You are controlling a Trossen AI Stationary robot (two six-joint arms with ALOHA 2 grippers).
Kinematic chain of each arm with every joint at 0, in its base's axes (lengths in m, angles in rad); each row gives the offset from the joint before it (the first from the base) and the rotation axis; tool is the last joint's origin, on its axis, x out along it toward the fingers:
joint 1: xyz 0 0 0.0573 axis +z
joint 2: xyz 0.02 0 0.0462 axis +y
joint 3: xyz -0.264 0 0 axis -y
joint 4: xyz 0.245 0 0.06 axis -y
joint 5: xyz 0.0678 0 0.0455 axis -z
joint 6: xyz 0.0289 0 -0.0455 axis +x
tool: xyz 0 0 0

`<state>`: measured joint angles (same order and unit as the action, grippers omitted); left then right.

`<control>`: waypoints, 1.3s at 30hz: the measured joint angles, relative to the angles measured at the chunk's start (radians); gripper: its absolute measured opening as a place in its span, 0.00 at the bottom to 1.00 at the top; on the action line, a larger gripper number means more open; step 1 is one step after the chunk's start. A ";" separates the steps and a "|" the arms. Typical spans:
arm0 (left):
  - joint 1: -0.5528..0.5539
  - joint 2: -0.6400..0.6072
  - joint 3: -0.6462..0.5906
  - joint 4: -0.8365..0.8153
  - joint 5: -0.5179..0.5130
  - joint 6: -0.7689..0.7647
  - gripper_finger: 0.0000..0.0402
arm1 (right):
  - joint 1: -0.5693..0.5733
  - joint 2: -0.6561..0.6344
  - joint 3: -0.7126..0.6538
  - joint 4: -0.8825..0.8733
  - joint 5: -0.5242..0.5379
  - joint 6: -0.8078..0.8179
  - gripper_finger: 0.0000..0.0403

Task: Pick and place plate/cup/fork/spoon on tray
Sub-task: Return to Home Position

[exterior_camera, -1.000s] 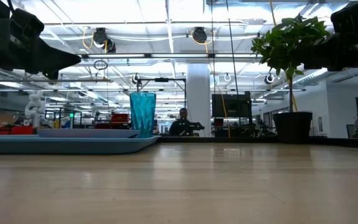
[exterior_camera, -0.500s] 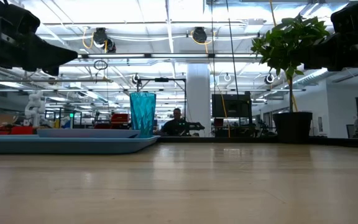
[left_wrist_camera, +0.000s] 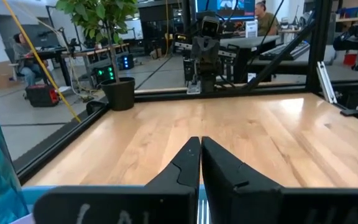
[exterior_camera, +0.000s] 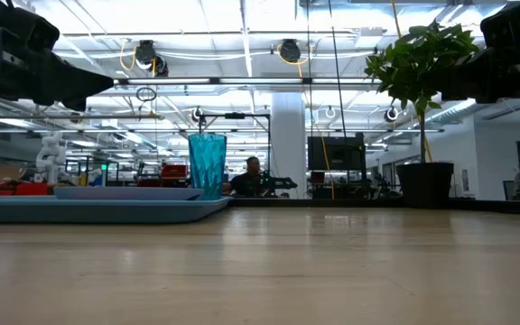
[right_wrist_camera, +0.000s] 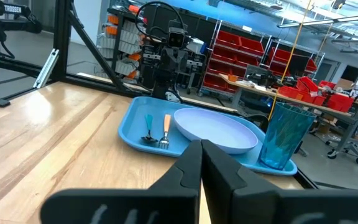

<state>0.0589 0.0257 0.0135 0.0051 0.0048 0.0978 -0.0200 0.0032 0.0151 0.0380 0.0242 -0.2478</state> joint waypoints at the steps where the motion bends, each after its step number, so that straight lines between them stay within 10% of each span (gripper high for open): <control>1: 0.000 0.000 0.000 0.000 0.000 -0.001 0.05 | 0.000 0.000 0.000 0.000 0.000 0.000 0.00; 39: 0.000 0.000 -0.002 0.005 -0.001 0.002 0.08 | 0.000 0.000 0.000 0.001 0.000 0.000 0.00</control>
<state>0.0593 0.0257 0.0120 0.0097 0.0036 0.1001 -0.0201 0.0029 0.0149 0.0388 0.0242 -0.2478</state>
